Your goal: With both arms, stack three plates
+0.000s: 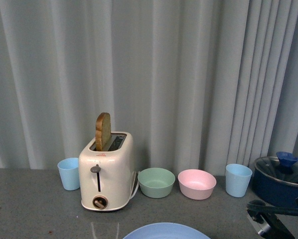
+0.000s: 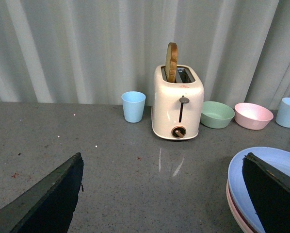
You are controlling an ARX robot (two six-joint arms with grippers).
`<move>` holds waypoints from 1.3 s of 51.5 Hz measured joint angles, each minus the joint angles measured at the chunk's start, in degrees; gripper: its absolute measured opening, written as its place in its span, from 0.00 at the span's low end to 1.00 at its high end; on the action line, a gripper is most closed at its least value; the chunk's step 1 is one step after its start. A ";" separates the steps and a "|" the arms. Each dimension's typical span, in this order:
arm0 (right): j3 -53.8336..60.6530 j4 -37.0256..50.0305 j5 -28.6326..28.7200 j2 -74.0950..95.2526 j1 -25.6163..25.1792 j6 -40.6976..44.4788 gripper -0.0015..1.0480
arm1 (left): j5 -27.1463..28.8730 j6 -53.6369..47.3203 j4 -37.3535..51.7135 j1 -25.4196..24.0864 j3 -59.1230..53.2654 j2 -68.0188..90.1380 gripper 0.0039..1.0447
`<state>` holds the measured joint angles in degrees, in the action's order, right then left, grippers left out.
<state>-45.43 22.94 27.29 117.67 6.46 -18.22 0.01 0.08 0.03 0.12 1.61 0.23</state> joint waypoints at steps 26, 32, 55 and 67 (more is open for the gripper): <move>4.15 -1.29 2.01 -6.54 -1.88 -0.17 0.77 | 0.00 0.00 0.00 0.00 0.00 0.00 0.94; 6.71 -1.73 2.89 -12.68 -3.30 -0.15 0.95 | -0.02 0.00 0.00 0.00 0.00 0.00 0.94; 17.35 2.01 -12.44 -46.38 -7.39 5.20 0.87 | 0.00 0.00 0.00 0.00 0.00 0.00 0.94; 30.32 4.61 -27.26 -72.13 -6.67 16.55 0.48 | -0.02 0.00 0.00 0.00 0.00 -0.02 0.94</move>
<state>-15.11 27.55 0.03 45.54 -0.21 -1.67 -0.01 0.08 0.03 0.12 1.61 0.21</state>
